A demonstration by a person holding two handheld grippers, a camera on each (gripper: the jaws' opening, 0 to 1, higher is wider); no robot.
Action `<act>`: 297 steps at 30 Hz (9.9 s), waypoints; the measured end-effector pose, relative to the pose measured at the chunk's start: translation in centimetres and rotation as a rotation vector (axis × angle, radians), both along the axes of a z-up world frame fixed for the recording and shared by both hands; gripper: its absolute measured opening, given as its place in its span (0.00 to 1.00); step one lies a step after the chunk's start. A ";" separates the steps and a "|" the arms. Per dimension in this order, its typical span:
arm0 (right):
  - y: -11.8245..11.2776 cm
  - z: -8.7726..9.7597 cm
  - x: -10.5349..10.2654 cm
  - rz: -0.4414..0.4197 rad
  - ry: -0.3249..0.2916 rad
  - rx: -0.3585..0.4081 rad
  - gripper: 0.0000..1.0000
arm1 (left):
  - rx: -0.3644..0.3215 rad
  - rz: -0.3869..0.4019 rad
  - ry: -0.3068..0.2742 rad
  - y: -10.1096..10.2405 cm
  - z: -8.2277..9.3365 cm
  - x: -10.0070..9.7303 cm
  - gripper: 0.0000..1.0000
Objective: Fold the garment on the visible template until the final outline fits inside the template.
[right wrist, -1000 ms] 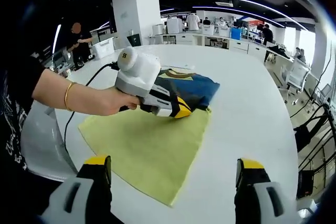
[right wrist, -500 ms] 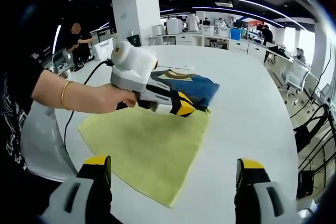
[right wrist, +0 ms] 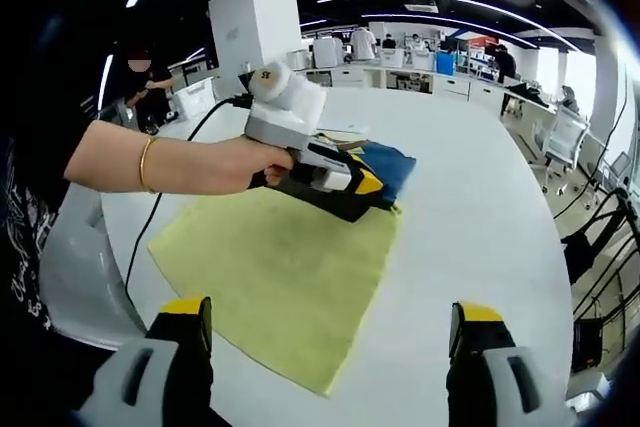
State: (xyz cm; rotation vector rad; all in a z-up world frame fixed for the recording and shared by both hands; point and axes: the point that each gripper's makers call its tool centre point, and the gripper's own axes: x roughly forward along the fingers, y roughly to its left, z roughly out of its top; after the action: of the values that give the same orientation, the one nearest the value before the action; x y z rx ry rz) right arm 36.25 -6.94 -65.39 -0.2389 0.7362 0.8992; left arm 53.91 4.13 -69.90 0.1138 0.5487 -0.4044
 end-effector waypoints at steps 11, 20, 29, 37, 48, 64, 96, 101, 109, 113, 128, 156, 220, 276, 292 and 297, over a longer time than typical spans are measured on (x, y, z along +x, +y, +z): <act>-0.2 -0.2 0.3 -0.012 0.001 -0.002 0.99 | 0.004 0.019 0.073 0.3 -1.9 -0.3 0.00; -0.3 -0.3 0.5 -0.026 0.003 0.004 0.99 | -0.011 -0.001 0.070 -0.1 -2.1 -0.1 0.00; -0.3 -0.6 0.5 -0.024 0.010 0.000 0.99 | -0.038 0.003 0.039 0.3 -1.4 0.5 0.05; -0.4 -0.6 0.6 -0.030 0.012 0.008 0.99 | -0.035 -0.009 0.050 0.0 -2.1 0.9 0.15; -0.5 -0.9 0.6 -0.044 0.020 0.013 0.99 | -0.045 0.000 0.054 0.2 -2.1 1.0 0.00; -0.4 -0.9 0.9 -0.047 0.015 0.016 0.99 | -0.068 -0.012 0.023 -0.4 -0.9 1.7 0.00; 1.4 1.8 1.6 0.038 -0.035 0.023 0.99 | -0.081 0.106 -0.089 6.4 6.2 -3.4 0.84; 1.7 2.0 1.5 0.039 -0.030 0.034 0.99 | -0.098 0.107 -0.074 7.8 7.0 -5.8 0.97; 2.6 1.9 0.9 0.069 -0.028 0.032 0.99 | -0.096 0.109 -0.070 10.0 8.4 -8.9 0.99; 2.8 1.6 0.6 0.074 -0.025 0.028 0.99 | -0.093 0.127 -0.056 11.2 8.5 -10.9 0.99; 3.6 0.8 -0.8 0.100 -0.005 0.041 0.99 | -0.070 0.205 -0.007 14.8 7.1 -18.6 0.99; 1.7 -5.1 -3.7 0.043 0.066 -0.035 0.78 | -0.071 0.340 0.196 17.7 -0.4 -32.1 0.77; -3.7 -8.0 -6.9 -0.088 0.180 -0.120 0.00 | -0.067 0.510 0.449 17.8 -2.9 -40.0 0.00; -2.7 1.2 -9.2 -0.034 0.097 -0.031 0.00 | -0.179 0.514 0.419 17.9 5.8 -41.2 0.00; -0.6 5.2 -6.3 0.010 -0.011 -0.018 0.00 | -0.174 0.510 0.308 19.5 9.9 -37.5 0.00; 0.2 6.7 -4.8 0.033 -0.055 -0.023 0.00 | -0.160 0.492 0.272 19.8 11.3 -36.2 0.00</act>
State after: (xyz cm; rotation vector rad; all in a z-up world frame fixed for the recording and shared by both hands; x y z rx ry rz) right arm 31.42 -6.77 -58.74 -0.2953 0.6939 0.9124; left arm 17.70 23.91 -58.61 -0.2320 0.7853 0.0202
